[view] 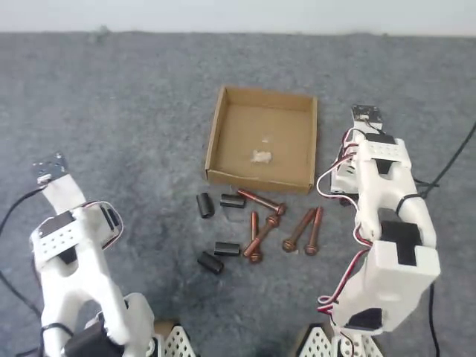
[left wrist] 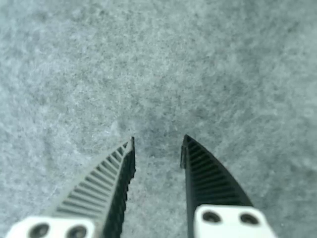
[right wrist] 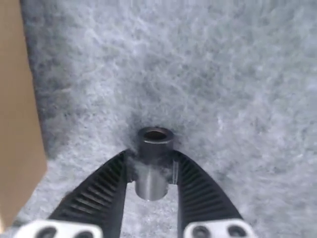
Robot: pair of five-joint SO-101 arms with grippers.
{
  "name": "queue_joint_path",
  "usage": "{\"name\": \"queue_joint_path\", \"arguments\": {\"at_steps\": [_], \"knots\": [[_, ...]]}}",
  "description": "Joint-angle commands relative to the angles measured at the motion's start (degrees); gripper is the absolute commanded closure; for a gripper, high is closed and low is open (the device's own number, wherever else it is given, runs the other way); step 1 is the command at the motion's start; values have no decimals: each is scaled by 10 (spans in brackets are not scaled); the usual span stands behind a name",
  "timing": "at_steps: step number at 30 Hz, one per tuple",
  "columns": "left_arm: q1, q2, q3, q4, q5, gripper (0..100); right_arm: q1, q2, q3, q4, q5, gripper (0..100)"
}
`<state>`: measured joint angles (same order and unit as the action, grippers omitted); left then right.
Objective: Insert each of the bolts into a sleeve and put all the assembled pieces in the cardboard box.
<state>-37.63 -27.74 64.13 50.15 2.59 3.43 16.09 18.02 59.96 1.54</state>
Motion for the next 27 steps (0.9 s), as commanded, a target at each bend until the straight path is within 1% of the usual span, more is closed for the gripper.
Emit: {"name": "queue_joint_path", "arguments": {"at_steps": [1, 4, 6, 8, 10, 14, 16, 19, 21, 24, 27], "knots": [[4, -7, -12, -5, -6, 855, -7, -2, -23, 0, 10, 992], [4, -7, -12, -5, -6, 855, -7, -23, -13, 19, 10, 992], [4, -7, -12, -5, -6, 855, -6, -49, 14, 23, 10, 992], [4, -7, -12, -5, -6, 855, 10, -87, 54, 22, 8, 992], [4, -7, -12, -5, -6, 855, 38, -134, 97, 5, 4, 992], [4, -7, -15, -8, -6, 854, 117, -219, 187, -59, 4, 992], [11, -7, -15, -9, -6, 853, 141, -248, 221, -79, 4, 992], [73, -7, -26, -5, -10, 853, 146, -257, 237, -95, 4, 992], [131, -7, -50, 15, -20, 855, 147, -257, 238, -96, 4, 992], [246, -7, -118, 99, -22, 855, 148, -252, 238, -108, -11, 992], [404, -7, -197, 199, -23, 855, 149, -227, 222, -104, -11, 992]]}}
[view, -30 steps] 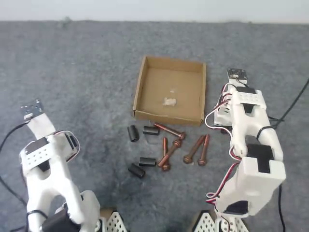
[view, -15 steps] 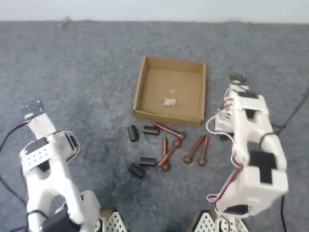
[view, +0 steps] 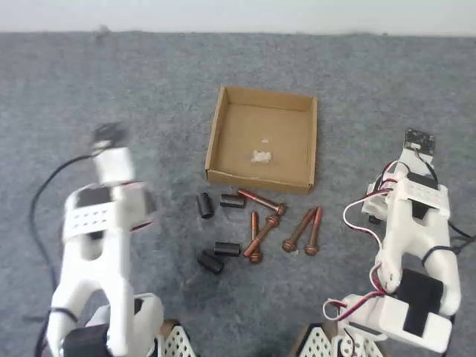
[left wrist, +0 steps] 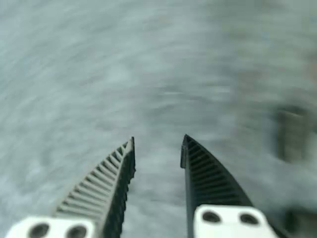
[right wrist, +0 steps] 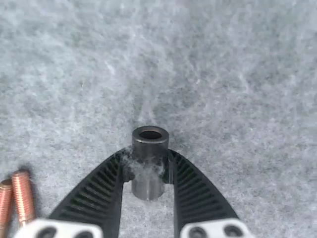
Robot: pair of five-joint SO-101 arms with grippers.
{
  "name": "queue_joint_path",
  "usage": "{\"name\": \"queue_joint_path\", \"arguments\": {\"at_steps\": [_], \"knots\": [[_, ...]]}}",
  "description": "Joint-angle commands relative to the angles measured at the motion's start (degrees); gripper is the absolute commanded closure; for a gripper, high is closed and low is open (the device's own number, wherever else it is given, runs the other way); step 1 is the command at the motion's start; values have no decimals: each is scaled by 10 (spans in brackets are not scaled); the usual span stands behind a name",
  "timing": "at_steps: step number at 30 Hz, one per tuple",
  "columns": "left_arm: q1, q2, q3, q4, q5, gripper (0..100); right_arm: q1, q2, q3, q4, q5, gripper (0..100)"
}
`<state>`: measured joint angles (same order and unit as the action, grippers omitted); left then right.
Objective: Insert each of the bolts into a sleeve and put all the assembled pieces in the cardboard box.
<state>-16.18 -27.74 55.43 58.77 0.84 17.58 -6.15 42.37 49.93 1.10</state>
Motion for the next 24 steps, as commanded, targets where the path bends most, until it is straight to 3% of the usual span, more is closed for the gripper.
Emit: {"name": "queue_joint_path", "arguments": {"at_steps": [1, 5, 9, 19, 24], "knots": [[244, -7, -137, 138, -5, 855, 7, 7, -32, -1, -7, 992], [427, -2, -195, 135, -1, 855, 8, 51, -76, 25, -8, 992], [520, 13, -187, 58, -1, 855, 8, 85, -102, 36, -9, 992], [585, 248, -190, -113, 26, 855, 7, 87, -105, 38, -8, 992], [583, 310, -236, -102, 42, 855, 7, 87, -105, 38, -7, 992]]}}
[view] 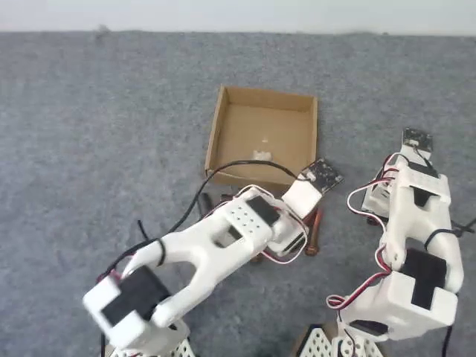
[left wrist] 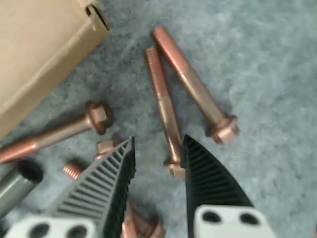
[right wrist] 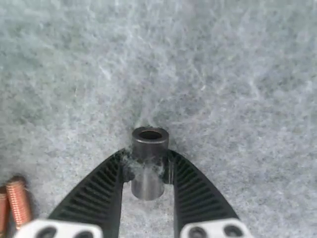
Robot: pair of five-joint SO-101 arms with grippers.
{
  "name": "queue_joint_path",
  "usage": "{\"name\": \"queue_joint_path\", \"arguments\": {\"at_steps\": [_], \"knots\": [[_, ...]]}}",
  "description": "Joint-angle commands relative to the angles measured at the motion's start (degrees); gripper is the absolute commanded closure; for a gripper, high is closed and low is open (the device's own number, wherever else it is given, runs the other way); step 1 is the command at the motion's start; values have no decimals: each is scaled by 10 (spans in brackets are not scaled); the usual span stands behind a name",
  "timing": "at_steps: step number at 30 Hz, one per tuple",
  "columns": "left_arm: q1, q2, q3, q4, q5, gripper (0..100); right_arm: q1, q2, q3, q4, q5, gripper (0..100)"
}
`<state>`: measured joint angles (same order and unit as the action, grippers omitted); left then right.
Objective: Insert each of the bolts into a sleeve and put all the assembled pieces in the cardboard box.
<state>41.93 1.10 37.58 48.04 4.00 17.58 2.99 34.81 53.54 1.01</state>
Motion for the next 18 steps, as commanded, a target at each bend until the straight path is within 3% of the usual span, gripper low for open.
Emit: {"name": "queue_joint_path", "arguments": {"at_steps": [1, 5, 9, 18], "knots": [[2, 28, -64, 11, 11, 855, 7, -4, -30, 2, -6, 992], [2, 57, -89, 18, 12, 855, 7, -4, -30, 1, -6, 992], [1, 108, -145, 82, 12, 861, 6, -4, -30, 1, -6, 992], [-17, 167, -216, 152, -11, 989, 7, -4, -30, 0, -6, 992]]}}
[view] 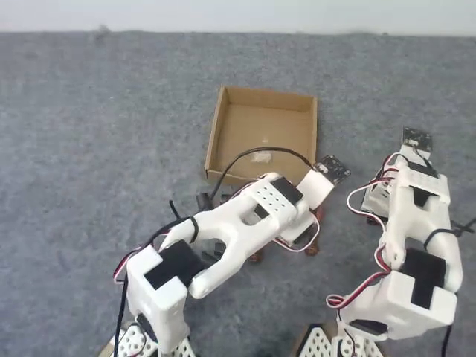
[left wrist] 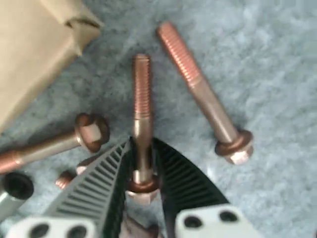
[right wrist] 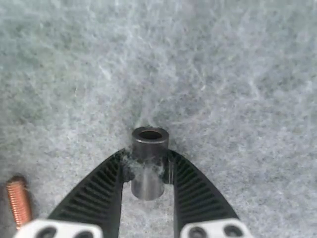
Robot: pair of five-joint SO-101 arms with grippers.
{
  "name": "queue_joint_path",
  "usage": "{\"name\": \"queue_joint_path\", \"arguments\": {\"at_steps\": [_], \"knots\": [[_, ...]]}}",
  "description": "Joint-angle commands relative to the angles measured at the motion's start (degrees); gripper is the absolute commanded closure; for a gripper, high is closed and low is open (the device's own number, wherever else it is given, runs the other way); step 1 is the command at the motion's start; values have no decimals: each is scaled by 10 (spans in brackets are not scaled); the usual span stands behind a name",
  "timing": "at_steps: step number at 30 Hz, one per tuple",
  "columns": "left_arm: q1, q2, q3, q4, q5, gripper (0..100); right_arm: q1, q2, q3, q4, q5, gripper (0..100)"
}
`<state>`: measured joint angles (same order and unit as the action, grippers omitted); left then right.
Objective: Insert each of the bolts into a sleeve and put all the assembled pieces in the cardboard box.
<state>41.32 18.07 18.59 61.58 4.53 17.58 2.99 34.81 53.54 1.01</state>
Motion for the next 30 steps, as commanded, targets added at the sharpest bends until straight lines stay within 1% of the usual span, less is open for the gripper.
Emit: {"name": "queue_joint_path", "arguments": {"at_steps": [1, 6, 9, 12, 15, 17, 22, 23, 26, 30], "knots": [[-11, -3, -26, 26, -31, 989, 7, -4, -30, 0, -6, 992], [-8, -21, -22, 78, -110, 989, 7, -4, -30, -1, -6, 992], [-9, -76, 7, 79, -113, 989, 6, -4, -30, -2, -6, 992], [-12, -167, 51, 79, -113, 989, 6, -4, -30, -2, -6, 992], [-42, -280, 108, 79, -113, 989, 7, -4, -30, -2, -6, 992], [-91, -353, 146, 79, -112, 989, 7, -4, -30, -2, -6, 992], [-269, -496, 225, 54, -101, 989, 7, -3, -30, -2, -6, 992], [-300, -517, 242, 44, -84, 989, 7, -3, -30, -2, -6, 992], [-376, -565, 291, 15, -5, 989, 7, -3, -30, -2, -5, 992], [-449, -595, 345, -38, 114, 989, 6, -2, -30, -2, -5, 992]]}}
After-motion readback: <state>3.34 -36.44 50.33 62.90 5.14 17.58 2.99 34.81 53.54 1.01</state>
